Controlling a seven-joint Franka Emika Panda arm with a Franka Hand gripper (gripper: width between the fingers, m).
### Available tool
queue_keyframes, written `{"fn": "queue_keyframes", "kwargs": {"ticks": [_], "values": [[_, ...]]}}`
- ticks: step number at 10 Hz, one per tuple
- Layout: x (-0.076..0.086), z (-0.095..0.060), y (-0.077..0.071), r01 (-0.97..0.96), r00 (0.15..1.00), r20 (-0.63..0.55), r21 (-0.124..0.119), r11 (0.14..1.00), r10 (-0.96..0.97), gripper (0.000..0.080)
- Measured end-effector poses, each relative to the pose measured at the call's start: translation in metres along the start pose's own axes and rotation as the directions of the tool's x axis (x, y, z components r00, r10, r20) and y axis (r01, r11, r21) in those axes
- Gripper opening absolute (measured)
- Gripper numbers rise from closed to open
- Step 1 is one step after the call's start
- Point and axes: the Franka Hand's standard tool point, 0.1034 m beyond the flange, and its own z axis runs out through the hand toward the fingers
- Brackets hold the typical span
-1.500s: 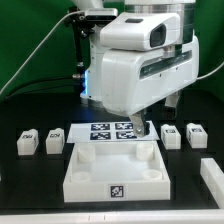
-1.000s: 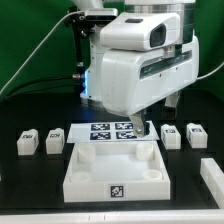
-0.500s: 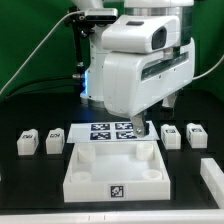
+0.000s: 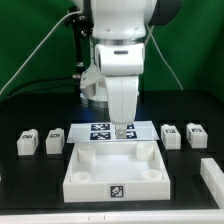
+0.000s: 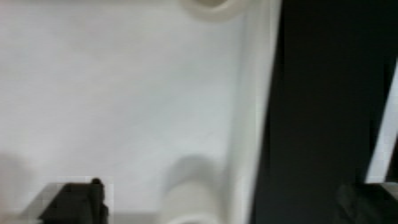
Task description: Assemble one leg
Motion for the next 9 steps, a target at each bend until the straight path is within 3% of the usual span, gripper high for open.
{"fn": "queue_keyframes", "kwargs": {"ticks": [3, 7, 9], "values": [[0.002, 0.031, -0.009, -0.060, 0.998, -0.016, 0.024, 0.998, 0.060, 0.0650], [0.001, 0.041, -0.002, -0.064, 0.998, -0.021, 0.030, 0.998, 0.065, 0.0650], [0.001, 0.041, -0.002, -0.064, 0.998, -0.021, 0.030, 0.997, 0.065, 0.0361]]}}
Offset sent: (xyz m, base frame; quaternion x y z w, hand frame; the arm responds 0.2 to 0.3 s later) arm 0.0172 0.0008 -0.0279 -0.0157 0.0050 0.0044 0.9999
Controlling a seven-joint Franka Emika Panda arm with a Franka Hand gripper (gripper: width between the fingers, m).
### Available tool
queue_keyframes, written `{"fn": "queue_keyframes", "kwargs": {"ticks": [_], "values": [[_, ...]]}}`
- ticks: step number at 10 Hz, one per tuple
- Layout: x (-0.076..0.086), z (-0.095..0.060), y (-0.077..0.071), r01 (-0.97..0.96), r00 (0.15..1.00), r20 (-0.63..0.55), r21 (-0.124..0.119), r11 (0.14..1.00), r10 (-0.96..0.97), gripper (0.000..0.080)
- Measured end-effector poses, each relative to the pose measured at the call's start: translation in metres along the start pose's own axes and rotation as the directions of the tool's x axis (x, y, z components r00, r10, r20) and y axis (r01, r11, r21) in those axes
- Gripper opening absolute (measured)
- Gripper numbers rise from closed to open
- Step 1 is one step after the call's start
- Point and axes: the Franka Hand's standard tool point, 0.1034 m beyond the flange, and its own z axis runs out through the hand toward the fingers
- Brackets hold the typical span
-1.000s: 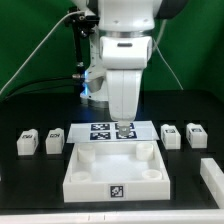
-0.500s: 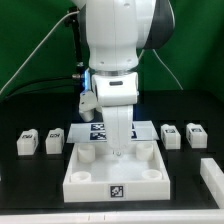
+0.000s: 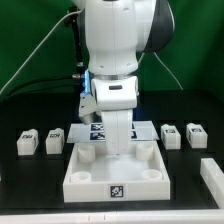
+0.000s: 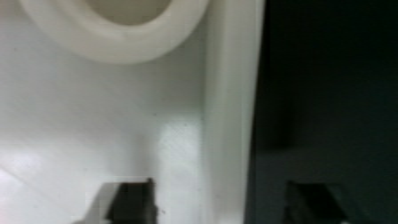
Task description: Assemble one leg
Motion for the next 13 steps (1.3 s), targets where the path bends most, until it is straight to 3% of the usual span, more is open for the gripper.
{"fn": "queue_keyframes", "kwargs": {"ticks": [2, 11, 13], "values": [[0.000, 0.000, 0.000, 0.000, 1.000, 0.000, 0.001, 1.000, 0.000, 0.0091], [0.000, -0.001, 0.003, -0.001, 1.000, 0.000, -0.013, 1.000, 0.001, 0.0067], [0.011, -0.002, 0.016, -0.015, 1.000, -0.007, -0.027, 1.000, 0.015, 0.0067]]}}
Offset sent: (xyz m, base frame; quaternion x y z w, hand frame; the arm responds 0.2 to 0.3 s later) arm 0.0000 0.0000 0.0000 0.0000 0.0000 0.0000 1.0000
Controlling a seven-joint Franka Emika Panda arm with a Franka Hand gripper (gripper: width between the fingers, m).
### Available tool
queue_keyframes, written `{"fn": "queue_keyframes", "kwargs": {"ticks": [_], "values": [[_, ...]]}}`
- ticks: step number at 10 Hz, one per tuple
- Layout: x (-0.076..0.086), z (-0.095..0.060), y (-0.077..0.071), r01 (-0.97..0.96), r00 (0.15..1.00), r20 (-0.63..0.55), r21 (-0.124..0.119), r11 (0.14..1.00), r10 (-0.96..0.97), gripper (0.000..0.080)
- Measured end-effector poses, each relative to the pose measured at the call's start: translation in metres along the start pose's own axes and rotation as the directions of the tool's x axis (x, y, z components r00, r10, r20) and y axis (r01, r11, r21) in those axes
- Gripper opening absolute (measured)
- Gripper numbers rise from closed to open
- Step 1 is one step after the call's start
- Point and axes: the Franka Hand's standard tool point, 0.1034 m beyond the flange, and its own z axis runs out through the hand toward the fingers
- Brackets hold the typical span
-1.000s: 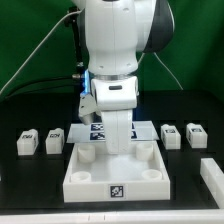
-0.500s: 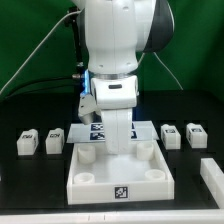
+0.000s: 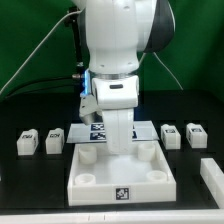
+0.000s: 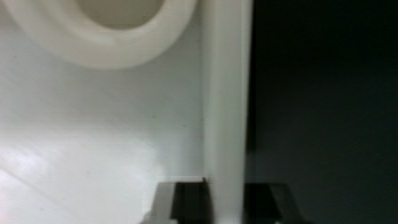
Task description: Assemble one leg
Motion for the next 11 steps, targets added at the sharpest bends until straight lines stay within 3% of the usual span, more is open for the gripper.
{"fn": "queue_keyframes", "kwargs": {"ticks": [3, 5, 7, 11], "values": [[0.038, -0.001, 0.036, -0.021, 0.999, -0.029, -0.038, 0.999, 0.020, 0.0067], [0.054, -0.004, 0.050, -0.013, 0.999, -0.044, -0.057, 0.998, 0.011, 0.0067], [0.056, -0.002, 0.056, -0.011, 0.999, -0.050, -0.071, 0.997, 0.007, 0.0064], [0.056, -0.002, 0.057, -0.011, 0.999, -0.048, -0.071, 0.997, 0.008, 0.0064]]}}
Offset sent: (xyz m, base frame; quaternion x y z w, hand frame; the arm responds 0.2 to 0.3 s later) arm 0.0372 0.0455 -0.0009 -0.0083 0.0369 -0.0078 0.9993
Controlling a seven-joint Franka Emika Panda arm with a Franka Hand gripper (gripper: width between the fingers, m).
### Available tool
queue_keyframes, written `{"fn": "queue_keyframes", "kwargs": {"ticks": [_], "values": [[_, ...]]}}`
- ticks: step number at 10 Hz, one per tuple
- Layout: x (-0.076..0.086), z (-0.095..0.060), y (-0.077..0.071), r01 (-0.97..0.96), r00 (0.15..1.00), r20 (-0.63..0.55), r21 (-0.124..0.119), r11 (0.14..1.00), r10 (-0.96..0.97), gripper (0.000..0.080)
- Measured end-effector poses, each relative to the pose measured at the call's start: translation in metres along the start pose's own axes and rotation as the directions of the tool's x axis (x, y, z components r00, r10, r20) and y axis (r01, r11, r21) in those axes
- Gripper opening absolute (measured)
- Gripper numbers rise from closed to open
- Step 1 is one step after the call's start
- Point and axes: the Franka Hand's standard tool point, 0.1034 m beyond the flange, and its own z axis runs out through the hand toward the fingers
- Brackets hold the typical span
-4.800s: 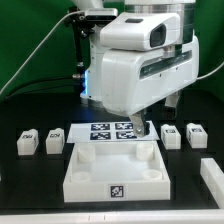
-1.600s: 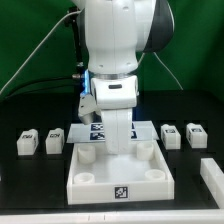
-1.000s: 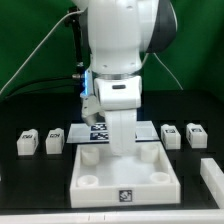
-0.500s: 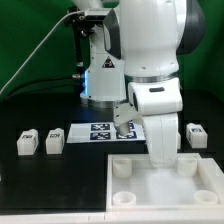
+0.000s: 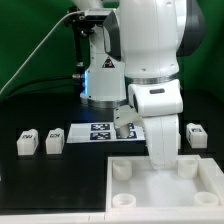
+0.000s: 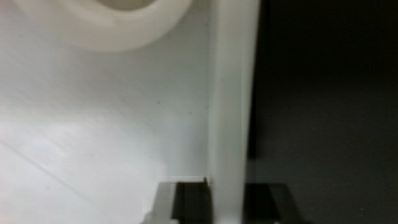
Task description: Assemble one leg
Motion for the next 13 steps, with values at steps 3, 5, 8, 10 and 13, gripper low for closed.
{"fn": "queue_keyframes", "kwargs": {"ticks": [3, 5, 8, 10, 13], "values": [[-0.0014, 0.0003, -0.0001, -0.003, 1.000, 0.000, 0.001, 1.000, 0.003, 0.0394], [-0.0020, 0.0003, 0.0000, -0.004, 1.000, 0.000, 0.001, 1.000, 0.004, 0.0530], [-0.0025, 0.0003, 0.0000, -0.005, 1.000, 0.000, 0.001, 1.000, 0.005, 0.0642], [-0.0027, 0.0003, 0.0000, -0.005, 1.000, 0.000, 0.001, 1.000, 0.005, 0.0648], [-0.0031, 0.0004, 0.0000, -0.006, 1.000, 0.000, 0.001, 1.000, 0.006, 0.0649]]}}
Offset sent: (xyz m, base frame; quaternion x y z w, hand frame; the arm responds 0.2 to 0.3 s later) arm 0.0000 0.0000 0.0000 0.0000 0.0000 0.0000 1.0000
